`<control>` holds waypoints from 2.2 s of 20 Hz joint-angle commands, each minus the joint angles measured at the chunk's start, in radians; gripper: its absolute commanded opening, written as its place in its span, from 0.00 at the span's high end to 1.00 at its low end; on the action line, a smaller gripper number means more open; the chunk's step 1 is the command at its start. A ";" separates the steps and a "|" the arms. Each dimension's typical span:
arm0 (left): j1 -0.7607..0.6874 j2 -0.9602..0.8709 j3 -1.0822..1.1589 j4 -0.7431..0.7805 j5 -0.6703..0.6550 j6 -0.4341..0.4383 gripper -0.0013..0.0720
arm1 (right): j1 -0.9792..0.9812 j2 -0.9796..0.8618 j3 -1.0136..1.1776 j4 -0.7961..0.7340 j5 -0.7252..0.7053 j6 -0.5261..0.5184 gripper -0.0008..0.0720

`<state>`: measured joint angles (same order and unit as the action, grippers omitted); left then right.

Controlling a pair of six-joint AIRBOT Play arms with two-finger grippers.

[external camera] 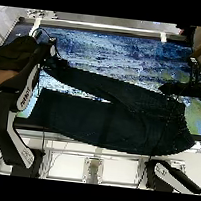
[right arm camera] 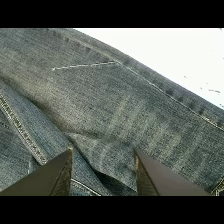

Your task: Fold the clothes and pants, and hang the long-sleeved shirts on hangers.

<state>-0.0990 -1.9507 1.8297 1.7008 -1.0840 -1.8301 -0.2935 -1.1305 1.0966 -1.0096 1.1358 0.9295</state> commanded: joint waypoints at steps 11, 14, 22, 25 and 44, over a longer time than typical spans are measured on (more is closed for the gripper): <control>0.038 0.179 -0.039 0.124 -0.211 0.035 0.96 | 0.000 0.003 0.001 -0.119 0.081 0.000 0.42; 0.038 0.262 -0.285 0.124 -0.195 -0.013 0.96 | 0.000 0.003 0.001 -0.127 0.140 0.000 0.42; 0.102 0.516 -0.846 0.127 0.156 -0.369 0.74 | 0.000 0.003 0.001 -0.167 0.177 0.000 0.42; 0.109 0.591 -0.837 0.093 0.298 -0.369 0.01 | 0.000 0.003 0.001 -0.176 0.167 0.000 0.42; 0.021 0.187 -0.312 0.132 -0.130 0.141 0.10 | -0.367 0.002 0.001 -0.244 0.042 0.099 0.42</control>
<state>-0.0189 -1.7241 1.4971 1.7340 -1.1458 -1.7306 -0.6453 -1.1286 1.0966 -1.2541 1.1648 1.0252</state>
